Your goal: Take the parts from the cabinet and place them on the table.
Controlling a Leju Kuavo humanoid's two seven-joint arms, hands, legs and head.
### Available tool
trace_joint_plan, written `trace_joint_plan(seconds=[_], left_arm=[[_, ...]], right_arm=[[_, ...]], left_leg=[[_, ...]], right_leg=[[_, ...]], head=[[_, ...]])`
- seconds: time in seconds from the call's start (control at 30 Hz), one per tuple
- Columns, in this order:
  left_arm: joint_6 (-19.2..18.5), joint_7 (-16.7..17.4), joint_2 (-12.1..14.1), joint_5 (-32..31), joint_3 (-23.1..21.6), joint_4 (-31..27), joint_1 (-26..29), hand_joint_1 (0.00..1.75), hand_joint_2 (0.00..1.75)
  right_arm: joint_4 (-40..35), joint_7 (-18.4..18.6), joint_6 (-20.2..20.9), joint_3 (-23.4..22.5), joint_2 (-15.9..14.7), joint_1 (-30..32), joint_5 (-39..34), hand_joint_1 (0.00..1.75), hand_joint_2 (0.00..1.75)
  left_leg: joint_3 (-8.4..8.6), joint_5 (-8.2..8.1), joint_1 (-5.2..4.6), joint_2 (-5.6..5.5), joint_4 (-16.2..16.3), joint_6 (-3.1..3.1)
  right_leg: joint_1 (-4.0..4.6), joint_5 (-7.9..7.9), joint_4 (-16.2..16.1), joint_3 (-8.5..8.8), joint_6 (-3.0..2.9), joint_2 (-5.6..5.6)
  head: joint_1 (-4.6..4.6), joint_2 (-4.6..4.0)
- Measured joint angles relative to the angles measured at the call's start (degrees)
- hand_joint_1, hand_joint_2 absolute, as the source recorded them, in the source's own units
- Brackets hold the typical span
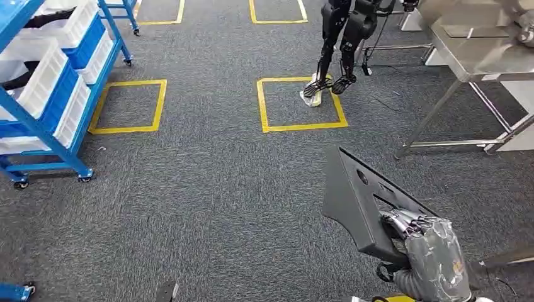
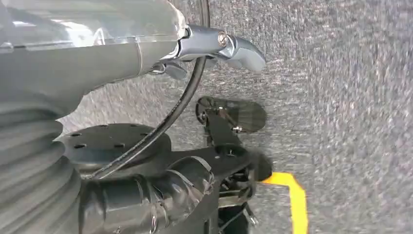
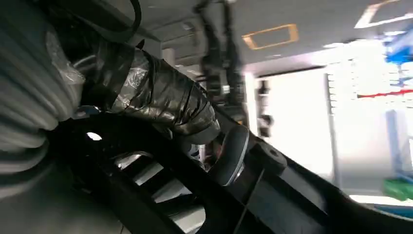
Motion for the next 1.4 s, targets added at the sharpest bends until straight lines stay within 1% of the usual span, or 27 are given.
trace_joint_plan(seconds=[0.03, 0.07, 0.1, 0.17, 0.2, 0.23, 0.33, 0.37, 0.43, 0.5, 0.57, 0.6, 0.67, 0.7, 0.73, 0.87, 0.9, 0.93, 0.97, 1.03, 1.07, 1.13, 1.17, 1.2, 1.23, 1.37, 1.4], left_arm=[[-0.1, 0.0, 0.0, 0.0, 0.0, 0.0, 0.1, 0.0, 1.75], [-0.2, 0.0, 0.0, 0.1, 0.0, 0.0, 0.1, 0.0, 1.75], [-0.4, 0.0, 0.1, 0.1, -0.1, 0.0, 0.1, 0.0, 1.75], [-0.6, 0.0, 0.1, 0.3, -0.3, 0.0, 0.0, 0.0, 1.75], [-0.6, 0.0, 0.1, 0.4, -0.4, 0.0, 0.0, 0.0, 1.75], [-0.7, 0.0, 0.1, 0.5, -0.5, 0.0, 0.0, 0.0, 1.75], [-0.7, 0.1, 0.2, 0.6, -0.9, 0.0, -0.3, 0.0, 1.75], [-0.7, 0.1, 0.2, 0.6, -1.0, 0.0, -0.5, 0.0, 1.75], [-0.7, 0.1, 0.4, 0.9, -1.1, 0.0, -0.5, 0.0, 1.75], [-0.8, 0.2, 0.4, 1.2, -1.3, 0.0, -0.3, 0.0, 1.75], [-0.8, 0.4, 0.5, 1.7, -1.4, 0.0, 0.0, 0.0, 1.75], [-0.8, 0.5, 0.5, 1.8, -1.4, 0.0, 0.1, 0.0, 1.75], [-0.7, 0.7, 0.7, 2.1, -1.4, 0.0, 0.0, 0.0, 1.75], [-0.7, 0.8, 0.9, 2.3, -1.4, 0.0, 0.1, 0.0, 1.75], [-0.7, 0.9, 1.0, 2.4, -1.4, 0.1, 0.2, 0.0, 1.75], [-0.7, 1.1, 1.0, 2.5, -1.4, 0.0, -0.2, 0.0, 1.75], [-0.7, 1.1, 1.1, 2.6, -1.4, 0.1, -0.3, 0.0, 1.75], [-0.7, 1.0, 1.1, 2.6, -1.4, 0.1, -0.3, 0.0, 1.75], [-0.7, 1.0, 1.1, 2.6, -1.4, 0.1, -0.2, 0.0, 1.75], [-0.7, 1.1, 1.1, 2.6, -1.4, 0.1, -0.1, 0.0, 1.75], [-0.7, 1.2, 1.1, 2.6, -1.4, 0.1, 0.0, 0.0, 1.75], [-0.7, 1.2, 1.0, 2.6, -1.4, 0.1, 0.0, 0.0, 1.75], [-0.1, 1.2, 1.0, 2.6, -1.5, 0.1, -0.1, 0.0, 1.75], [0.1, 1.3, 1.0, 2.6, -1.5, 0.1, -0.1, 0.0, 1.75], [0.6, 2.2, 1.0, 3.0, -1.5, 0.1, -0.1, 0.0, 1.75], [1.7, 5.7, 0.6, 4.1, -1.5, 0.0, -1.0, 0.0, 1.75], [1.9, 6.1, 0.4, 4.2, -1.5, 0.0, -1.2, 0.0, 1.75]], right_arm=[[0.2, 0.3, 0.6, -0.3, -0.3, 0.3, 0.2, 1.75, 1.75], [0.4, 0.9, 1.6, -0.8, -0.9, 0.7, 0.7, 1.75, 1.75], [0.5, 1.4, 2.4, -1.3, -1.6, 1.2, 1.1, 1.75, 1.75], [0.7, 2.1, 3.9, -2.8, -3.2, 1.8, 1.7, 1.75, 1.75], [0.7, 2.3, 4.5, -3.5, -3.8, 1.9, 1.9, 1.75, 1.75], [0.8, 2.6, 5.5, -4.1, -4.4, 1.8, 2.1, 1.75, 1.75], [0.9, 3.7, 9.2, -5.6, -6.9, 2.8, 3.5, 1.75, 1.75], [0.9, 4.0, 10.3, -6.1, -8.3, 3.1, 3.8, 1.75, 1.75], [0.9, 4.3, 11.6, -7.2, -10.3, 3.5, 3.8, 1.75, 1.75], [0.9, 4.8, 13.2, -8.3, -11.8, 3.5, 4.2, 1.75, 1.75], [0.9, 5.1, 14.7, -8.8, -13.3, 3.7, 4.4, 1.75, 1.75], [0.9, 5.3, 15.5, -9.2, -14.2, 3.8, 4.6, 1.75, 1.75], [0.8, 5.8, 16.7, -10.0, -15.6, 3.6, 5.1, 1.75, 1.75], [0.9, 5.8, 17.1, -10.2, -16.0, 3.4, 5.4, 1.75, 1.75], [0.9, 5.8, 17.4, -10.3, -16.5, 3.0, 5.5, 1.75, 1.75], [0.9, 5.8, 17.6, -11.0, -18.1, 3.1, 5.6, 1.75, 1.75], [0.9, 5.8, 17.6, -11.1, -18.3, 3.2, 5.6, 1.75, 1.75], [0.9, 5.8, 17.6, -11.1, -18.5, 2.8, 5.6, 1.75, 1.75], [0.9, 5.8, 17.6, -11.1, -18.6, 2.5, 5.7, 1.75, 1.75], [0.9, 5.8, 17.8, -11.1, -18.6, 2.7, 5.7, 1.75, 1.75], [0.9, 5.8, 18.0, -11.1, -18.6, 2.7, 5.6, 1.75, 1.75], [0.9, 5.8, 18.5, -11.1, -18.7, 2.7, 5.5, 1.75, 1.75], [0.9, 5.9, 18.9, -11.1, -19.2, 2.6, 5.5, 1.75, 1.75], [0.9, 6.0, 19.5, -11.1, -19.6, 2.6, 5.6, 1.75, 1.75], [0.9, 6.1, 20.2, -11.1, -20.1, 2.2, 5.5, 1.75, 1.75], [1.0, 5.5, 22.9, -11.0, -22.6, -0.4, 2.0, 1.75, 1.75], [1.0, 5.7, 23.1, -11.1, -23.3, -0.6, 1.5, 1.75, 1.75]], left_leg=[[0.0, -0.11, -0.06, 0.85, 0.0, 0.01], [0.07, -0.28, -0.06, 1.8, 0.0, -0.06], [0.2, -0.48, -0.06, 2.57, 0.1, -0.16], [0.83, -1.04, -0.05, 3.91, 0.1, -0.58], [1.23, -1.33, -0.21, 4.47, 0.1, -0.91], [1.36, -1.69, -0.62, 5.06, 0.3, -1.41], [2.24, -2.18, -0.44, 7.23, -0.1, -2.25], [2.24, -2.78, -0.49, 7.49, 0.0, -2.76], [0.78, -5.37, 0.08, 1.59, 4.5, -2.8], [-4.26, -9.35, 0.12, -0.34, 14.0, -2.68], [-7.28, -9.13, 0.13, -0.63, 18.0, -2.64], [-7.06, -6.86, 0.13, -0.7, 16.1, -2.49], [-3.83, -0.6, 0.12, -2.2, 6.9, -2.01], [-2.67, 0.46, 0.16, -5.51, 3.3, -1.69], [-2.13, 0.0, 0.31, -6.11, 2.0, -1.64], [-1.25, 0.64, 0.06, -3.21, 1.0, -0.44], [-0.6, 1.03, 0.13, -2.2, 0.0, 0.11], [-0.37, 1.17, 0.09, -1.68, -0.6, 0.36], [-0.25, 1.17, 0.03, -0.86, -0.7, 0.38], [-0.22, 0.89, 0.02, 0.75, -0.6, 0.39], [-0.16, 0.72, 0.03, 1.61, -0.6, 0.26], [0.16, 0.3, 0.11, 2.95, -0.5, -0.01], [0.58, -0.15, 0.16, 3.84, -0.3, -0.41], [0.93, -0.57, -0.12, 4.38, -0.2, -0.89], [0.99, -1.0, -0.47, 4.87, 0.1, -1.38], [2.27, -1.85, -0.44, 7.76, -0.2, -2.71], [2.03, -2.69, -0.05, 4.96, 0.9, -2.98]], right_leg=[[-0.19, -0.89, 2.9, -1.54, 0.18, -0.32], [-0.43, -0.22, 3.4, -1.91, 0.39, -0.53], [-0.6, 1.61, 1.1, -0.72, 0.55, -0.82], [-0.7, 6.39, -8.6, 4.67, 0.53, -2.72], [-0.41, 7.0, -12.5, 6.69, 0.35, -5.88], [0.5, 6.5, -13.0, 6.97, -0.04, -6.17], [0.75, 6.32, -12.9, 6.66, -1.03, -3.51], [0.19, 6.6, -13.6, 7.29, -1.55, -2.72], [0.09, 6.67, -13.9, 7.64, -2.31, -1.51], [0.22, 6.45, -13.7, 7.66, -2.8, 0.13], [0.39, 6.26, -13.5, 7.72, -2.93, 1.95], [0.42, 6.1, -13.3, 7.83, -2.89, 2.99], [0.33, 5.75, -12.9, 8.05, -2.6, 4.81], [0.14, 5.58, -12.7, 7.87, -2.36, 5.49], [0.43, 5.42, -12.2, 7.5, -1.99, 6.45], [-0.21, 6.07, -13.2, 7.12, -0.33, 8.59], [-0.13, 5.38, -12.2, 6.87, -0.36, 4.66], [0.02, 3.75, -9.7, 5.66, -0.19, 1.83], [-0.05, 1.66, -5.6, 3.56, 0.11, 0.45], [-0.42, -1.09, 1.9, -0.49, 0.61, -0.33], [-0.66, -0.64, 2.9, -1.23, 0.87, -0.49], [-1.06, 2.96, -1.7, 1.03, 1.24, -1.05], [-1.2, 6.43, -8.6, 4.68, 1.44, -2.54], [-1.11, 7.44, -12.9, 6.85, 1.47, -5.55], [-0.14, 6.75, -13.3, 7.1, 1.02, -6.05], [-0.18, 6.71, -13.3, 6.77, -0.9, -2.27], [-0.54, 6.83, -13.5, 7.1, -1.28, -1.74]], head=[[0.0, 0.0], [0.0, 0.0], [0.0, 0.02], [0.0, 0.02], [0.02, 0.02], [0.02, 0.0], [-0.07, 0.0], [-0.07, 0.02], [-0.2, 0.02], [-0.2, 0.0], [-0.2, 0.02], [-0.2, 0.0], [-0.17, 0.0], [-0.13, 0.0], [-0.13, 0.0], [-0.15, 0.0], [-0.06, 0.0], [0.11, 0.0], [0.11, 0.0], [0.11, 0.02], [0.11, 0.0], [0.11, 0.0], [0.11, 0.02], [0.15, 0.02], [0.15, 0.0], [0.02, 0.0], [0.02, 0.0]])
